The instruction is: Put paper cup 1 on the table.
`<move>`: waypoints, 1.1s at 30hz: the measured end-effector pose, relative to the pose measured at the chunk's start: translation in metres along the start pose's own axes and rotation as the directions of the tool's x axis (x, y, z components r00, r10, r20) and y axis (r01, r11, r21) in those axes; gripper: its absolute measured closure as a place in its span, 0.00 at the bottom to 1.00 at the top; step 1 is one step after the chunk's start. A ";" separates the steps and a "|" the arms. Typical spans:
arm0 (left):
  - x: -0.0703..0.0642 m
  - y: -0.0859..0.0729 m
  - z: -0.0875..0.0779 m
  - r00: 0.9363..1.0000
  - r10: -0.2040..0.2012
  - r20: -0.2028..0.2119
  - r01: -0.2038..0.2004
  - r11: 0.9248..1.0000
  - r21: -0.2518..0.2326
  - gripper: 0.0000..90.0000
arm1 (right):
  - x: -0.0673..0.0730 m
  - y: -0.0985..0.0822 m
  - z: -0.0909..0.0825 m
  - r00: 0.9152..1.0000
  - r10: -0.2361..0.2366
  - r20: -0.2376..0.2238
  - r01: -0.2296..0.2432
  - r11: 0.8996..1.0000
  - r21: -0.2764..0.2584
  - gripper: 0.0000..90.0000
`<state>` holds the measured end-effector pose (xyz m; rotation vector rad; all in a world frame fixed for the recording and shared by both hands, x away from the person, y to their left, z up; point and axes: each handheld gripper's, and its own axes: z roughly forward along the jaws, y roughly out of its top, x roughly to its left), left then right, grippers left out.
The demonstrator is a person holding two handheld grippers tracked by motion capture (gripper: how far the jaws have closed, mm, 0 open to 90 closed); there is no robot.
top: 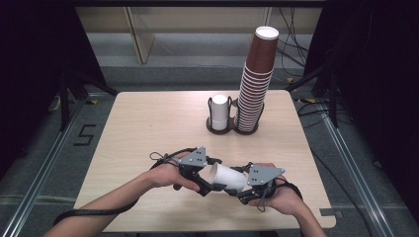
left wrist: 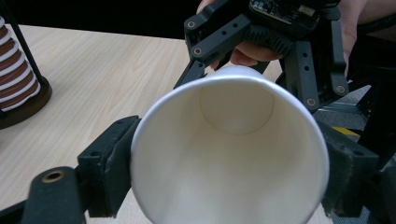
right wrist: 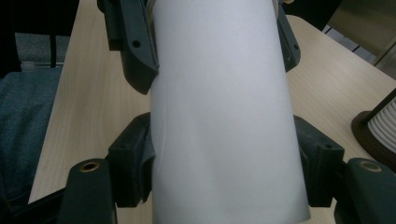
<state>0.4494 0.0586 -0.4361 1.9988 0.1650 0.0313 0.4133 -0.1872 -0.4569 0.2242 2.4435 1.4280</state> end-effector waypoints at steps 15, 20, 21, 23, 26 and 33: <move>-0.006 0.003 -0.006 0.996 0.089 -0.011 -0.089 0.996 0.020 0.29 | -0.003 0.000 0.005 0.999 0.002 -0.034 -0.001 0.999 0.036 0.37; -0.009 0.007 -0.007 0.992 0.123 -0.011 -0.122 0.991 0.053 0.30 | -0.002 0.000 0.008 0.999 0.007 -0.054 -0.004 0.999 0.051 0.38; -0.009 0.008 -0.007 0.991 0.135 -0.012 -0.134 0.989 0.064 0.31 | -0.002 0.001 0.008 0.998 0.012 -0.055 -0.009 0.998 0.056 0.38; -0.010 0.010 -0.007 0.988 0.155 -0.012 -0.153 0.985 0.083 0.31 | -0.003 0.001 0.009 0.999 0.007 -0.052 -0.003 0.998 0.060 0.38; -0.011 0.015 -0.006 0.983 0.182 -0.004 -0.180 0.977 0.118 0.31 | -0.002 0.001 0.010 0.998 0.016 -0.056 -0.011 0.997 0.077 0.38; -0.013 0.023 -0.006 0.971 0.239 -0.008 -0.234 0.959 0.157 0.32 | -0.003 0.004 0.012 0.998 0.040 -0.047 -0.036 0.996 0.088 0.36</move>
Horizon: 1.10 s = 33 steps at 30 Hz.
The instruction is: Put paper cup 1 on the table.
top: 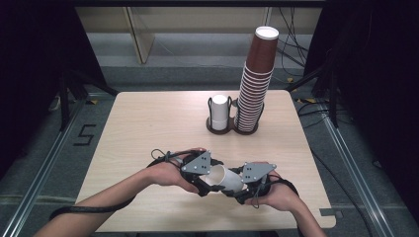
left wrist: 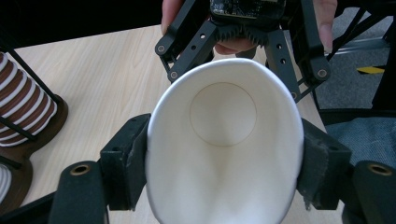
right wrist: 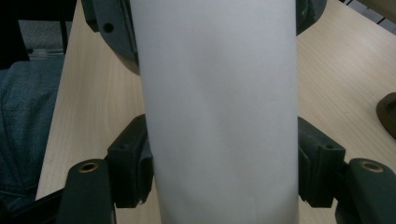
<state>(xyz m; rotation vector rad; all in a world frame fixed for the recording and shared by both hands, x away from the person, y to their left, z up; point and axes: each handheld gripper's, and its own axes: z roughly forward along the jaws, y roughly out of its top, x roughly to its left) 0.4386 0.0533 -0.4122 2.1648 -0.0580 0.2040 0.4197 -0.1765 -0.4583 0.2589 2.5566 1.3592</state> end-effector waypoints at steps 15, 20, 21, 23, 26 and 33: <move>0.003 0.005 -0.006 0.999 0.051 -0.004 -0.051 0.996 0.072 0.33 | -0.001 0.001 0.004 0.997 0.052 0.048 -0.053 0.998 0.021 0.13; 0.004 0.005 -0.009 0.998 0.063 -0.003 -0.063 0.993 0.104 0.33 | -0.001 0.001 0.001 0.997 0.049 0.053 -0.049 0.999 0.010 0.12; 0.004 0.004 -0.008 0.998 0.063 -0.009 -0.062 0.993 0.097 0.33 | 0.000 0.001 0.000 0.997 0.055 0.057 -0.056 0.998 0.014 0.11; 0.004 0.005 -0.010 0.998 0.067 -0.002 -0.066 0.991 0.115 0.33 | -0.001 0.001 -0.003 0.996 0.063 0.061 -0.064 0.998 0.008 0.11; 0.004 0.003 -0.012 0.998 0.065 -0.009 -0.063 0.991 0.117 0.33 | -0.002 0.000 -0.008 0.995 0.064 0.076 -0.065 0.998 0.005 0.10; 0.008 -0.001 -0.018 0.997 0.076 -0.022 -0.072 0.987 0.142 0.33 | -0.001 -0.009 -0.017 0.991 0.087 0.103 -0.087 0.996 -0.013 0.10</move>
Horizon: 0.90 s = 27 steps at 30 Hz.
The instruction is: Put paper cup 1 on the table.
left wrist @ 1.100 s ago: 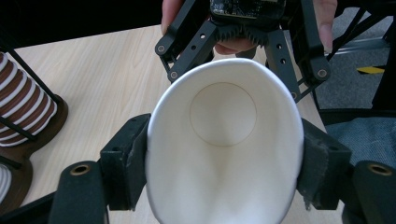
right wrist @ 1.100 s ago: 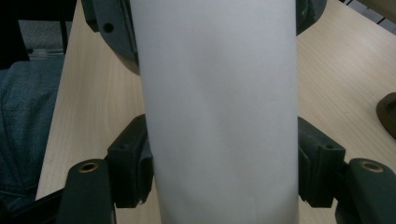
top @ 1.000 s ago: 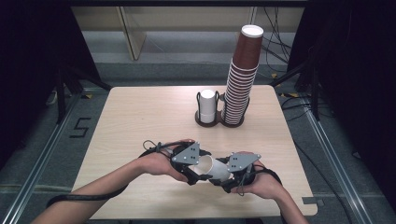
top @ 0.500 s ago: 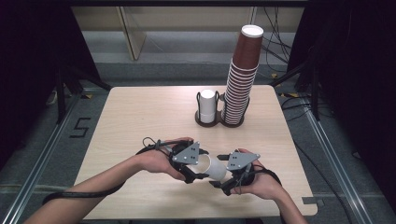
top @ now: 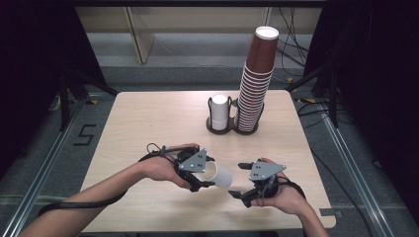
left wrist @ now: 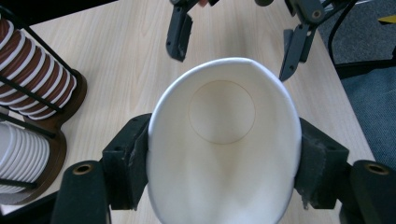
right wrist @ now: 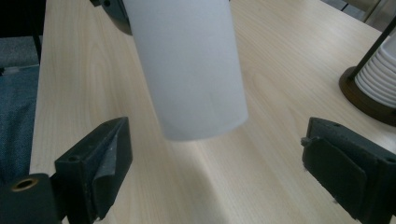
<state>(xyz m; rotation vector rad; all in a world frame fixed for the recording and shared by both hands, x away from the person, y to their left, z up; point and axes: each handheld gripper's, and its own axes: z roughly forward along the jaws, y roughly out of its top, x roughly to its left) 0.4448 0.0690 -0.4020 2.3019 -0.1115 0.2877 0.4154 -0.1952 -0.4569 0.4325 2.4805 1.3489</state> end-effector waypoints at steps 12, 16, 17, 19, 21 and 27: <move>0.006 0.000 -0.008 0.999 0.038 -0.003 -0.037 0.996 0.083 0.33 | 0.000 -0.004 -0.004 1.000 0.013 0.012 -0.013 1.000 -0.009 0.15; 0.008 0.000 -0.010 0.999 0.050 -0.012 -0.048 0.992 0.118 0.33 | 0.001 0.000 0.001 1.000 0.013 0.000 -0.013 1.000 -0.013 0.17; 0.009 0.000 -0.011 0.999 0.051 0.001 -0.050 0.991 0.126 0.33 | 0.001 0.001 0.002 1.000 0.010 -0.002 -0.010 1.000 -0.013 0.17; 0.008 0.000 -0.012 0.998 0.059 -0.014 -0.057 0.990 0.129 0.33 | 0.001 0.003 0.004 1.000 0.003 -0.003 -0.003 1.000 -0.017 0.18; 0.008 0.000 -0.014 0.998 0.062 -0.017 -0.059 0.990 0.129 0.33 | 0.001 0.007 0.007 1.000 0.004 -0.008 -0.004 1.000 -0.031 0.20; 0.008 -0.001 -0.016 0.997 0.079 -0.007 -0.077 0.984 0.158 0.33 | 0.000 0.015 0.014 1.000 -0.008 -0.019 0.007 0.999 -0.039 0.23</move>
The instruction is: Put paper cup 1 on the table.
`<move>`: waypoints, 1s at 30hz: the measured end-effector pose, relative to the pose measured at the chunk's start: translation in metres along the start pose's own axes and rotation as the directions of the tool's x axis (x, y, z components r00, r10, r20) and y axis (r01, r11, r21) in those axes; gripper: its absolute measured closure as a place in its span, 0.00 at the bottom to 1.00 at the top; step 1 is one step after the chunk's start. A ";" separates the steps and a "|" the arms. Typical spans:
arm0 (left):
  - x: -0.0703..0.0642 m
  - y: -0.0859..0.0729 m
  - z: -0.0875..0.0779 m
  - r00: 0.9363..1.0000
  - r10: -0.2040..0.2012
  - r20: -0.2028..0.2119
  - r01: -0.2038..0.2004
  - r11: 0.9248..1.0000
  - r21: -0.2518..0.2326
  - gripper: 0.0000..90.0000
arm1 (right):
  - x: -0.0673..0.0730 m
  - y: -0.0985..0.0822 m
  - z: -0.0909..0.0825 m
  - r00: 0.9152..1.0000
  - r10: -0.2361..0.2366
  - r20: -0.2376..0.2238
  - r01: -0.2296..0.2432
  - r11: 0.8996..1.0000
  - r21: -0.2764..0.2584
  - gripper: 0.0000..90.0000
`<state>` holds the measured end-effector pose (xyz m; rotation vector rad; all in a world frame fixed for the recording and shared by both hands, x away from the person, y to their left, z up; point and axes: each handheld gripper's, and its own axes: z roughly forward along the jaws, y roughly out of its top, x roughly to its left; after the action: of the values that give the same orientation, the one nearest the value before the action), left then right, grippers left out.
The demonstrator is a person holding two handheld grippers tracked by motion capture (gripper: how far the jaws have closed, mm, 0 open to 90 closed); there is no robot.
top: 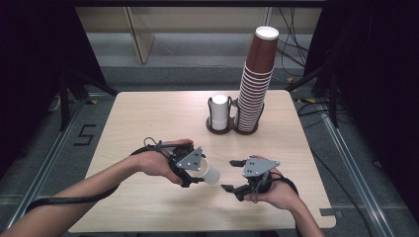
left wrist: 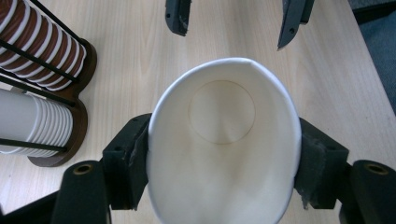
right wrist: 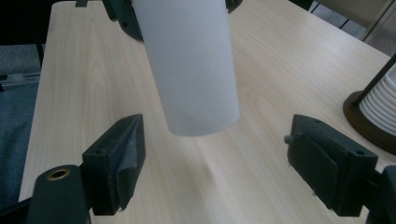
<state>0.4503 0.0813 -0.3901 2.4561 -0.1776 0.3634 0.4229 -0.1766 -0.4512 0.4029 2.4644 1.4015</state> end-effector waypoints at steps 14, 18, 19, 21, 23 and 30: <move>-0.002 0.006 0.003 0.999 0.048 0.016 -0.048 0.999 0.024 0.33 | 0.002 0.009 0.030 0.998 -0.046 -0.053 0.048 0.998 0.034 0.27; -0.003 0.008 0.005 0.998 0.063 0.022 -0.063 0.997 0.035 0.33 | 0.003 0.009 0.034 0.996 -0.057 -0.065 0.060 0.997 0.050 0.28; -0.003 0.008 0.005 0.998 0.065 0.021 -0.065 0.997 0.036 0.33 | 0.003 0.010 0.034 0.996 -0.059 -0.067 0.062 0.997 0.050 0.28; -0.003 0.009 0.005 0.997 0.072 0.028 -0.073 0.996 0.044 0.33 | 0.003 0.010 0.036 0.995 -0.062 -0.072 0.067 0.996 0.059 0.28; -0.003 0.009 0.006 0.997 0.075 0.031 -0.077 0.996 0.051 0.33 | 0.004 0.010 0.036 0.995 -0.061 -0.074 0.066 0.996 0.062 0.29; -0.004 0.013 0.006 0.995 0.093 0.038 -0.095 0.994 0.057 0.33 | 0.005 0.010 0.040 0.993 -0.078 -0.088 0.084 0.994 0.070 0.31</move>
<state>0.4450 0.0681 -0.3882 2.5194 -0.3027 0.3705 0.4341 -0.1385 -0.4628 0.2602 2.5759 1.3248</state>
